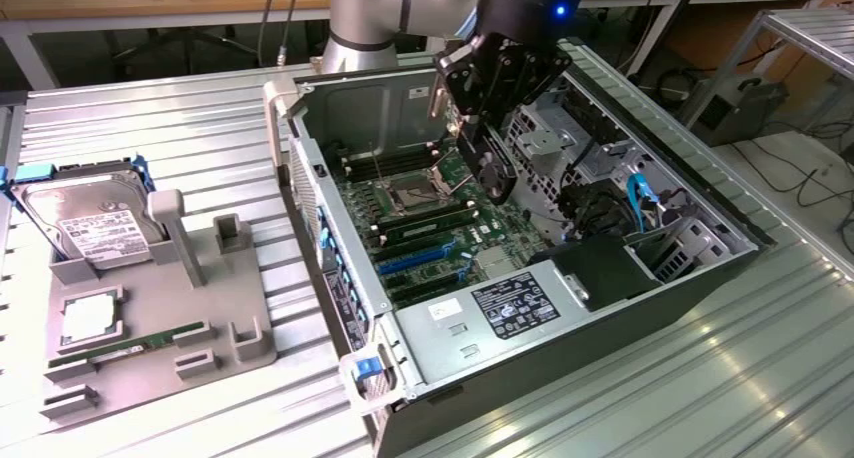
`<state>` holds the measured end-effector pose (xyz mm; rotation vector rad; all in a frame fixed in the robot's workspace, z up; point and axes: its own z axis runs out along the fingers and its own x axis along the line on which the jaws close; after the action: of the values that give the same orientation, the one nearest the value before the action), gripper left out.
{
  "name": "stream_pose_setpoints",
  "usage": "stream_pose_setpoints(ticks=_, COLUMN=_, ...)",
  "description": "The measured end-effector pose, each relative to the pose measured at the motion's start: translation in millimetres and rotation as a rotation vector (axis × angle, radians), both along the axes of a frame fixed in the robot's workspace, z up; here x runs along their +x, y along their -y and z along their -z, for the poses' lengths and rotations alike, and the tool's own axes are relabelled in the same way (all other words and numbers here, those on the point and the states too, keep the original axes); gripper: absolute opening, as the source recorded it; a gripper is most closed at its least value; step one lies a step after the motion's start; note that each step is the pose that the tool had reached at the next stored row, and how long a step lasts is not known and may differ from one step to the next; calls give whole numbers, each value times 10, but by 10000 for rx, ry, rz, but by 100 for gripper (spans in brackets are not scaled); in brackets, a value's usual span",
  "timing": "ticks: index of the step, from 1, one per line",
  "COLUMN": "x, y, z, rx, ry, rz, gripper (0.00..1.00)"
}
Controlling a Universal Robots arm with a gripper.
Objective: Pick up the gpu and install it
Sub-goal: 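Pick up the gpu and move the gpu toward the slot, then insert the gpu into the slot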
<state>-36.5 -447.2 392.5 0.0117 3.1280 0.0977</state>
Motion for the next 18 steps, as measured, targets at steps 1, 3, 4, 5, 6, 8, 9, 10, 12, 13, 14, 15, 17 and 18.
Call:
stream_pose_setpoints(ticks=1, x=0, y=0, z=0, rx=-1, ry=-1, rz=-2, gripper=26)
stream_pose_setpoints(ticks=3, x=0, y=-1, z=-1, rx=-2, ry=-1, rz=-36, gripper=26)
stream_pose_setpoints(ticks=4, x=0, y=-1, z=0, rx=-1, ry=-1, rz=-38, gripper=26)
stream_pose_setpoints(ticks=5, x=0, y=-1, z=-1, rx=-2, ry=-1, rz=-40, gripper=26)
stream_pose_setpoints(ticks=6, x=0, y=-1, z=0, rx=-1, ry=-1, rz=-45, gripper=26)
stream_pose_setpoints(ticks=8, x=0, y=-1, z=-1, rx=-1, ry=-1, rz=-52, gripper=26)
stream_pose_setpoints(ticks=9, x=0, y=0, z=-1, rx=-2, ry=-1, rz=-54, gripper=26)
stream_pose_setpoints(ticks=10, x=0, y=-1, z=0, rx=-1, ry=-1, rz=-57, gripper=26)
stream_pose_setpoints(ticks=12, x=1, y=-1, z=0, rx=-1, ry=-1, rz=-60, gripper=26)
stream_pose_setpoints(ticks=13, x=0, y=-1, z=-1, rx=-1, ry=-1, rz=-61, gripper=26)
stream_pose_setpoints(ticks=14, x=0, y=-1, z=0, rx=-1, ry=-1, rz=-63, gripper=26)
stream_pose_setpoints(ticks=15, x=0, y=-1, z=0, rx=-1, ry=-1, rz=-65, gripper=26)
stream_pose_setpoints(ticks=17, x=0, y=0, z=0, rx=-1, ry=-1, rz=-70, gripper=26)
stream_pose_setpoints(ticks=18, x=0, y=0, z=-1, rx=-2, ry=-2, rz=-112, gripper=26)
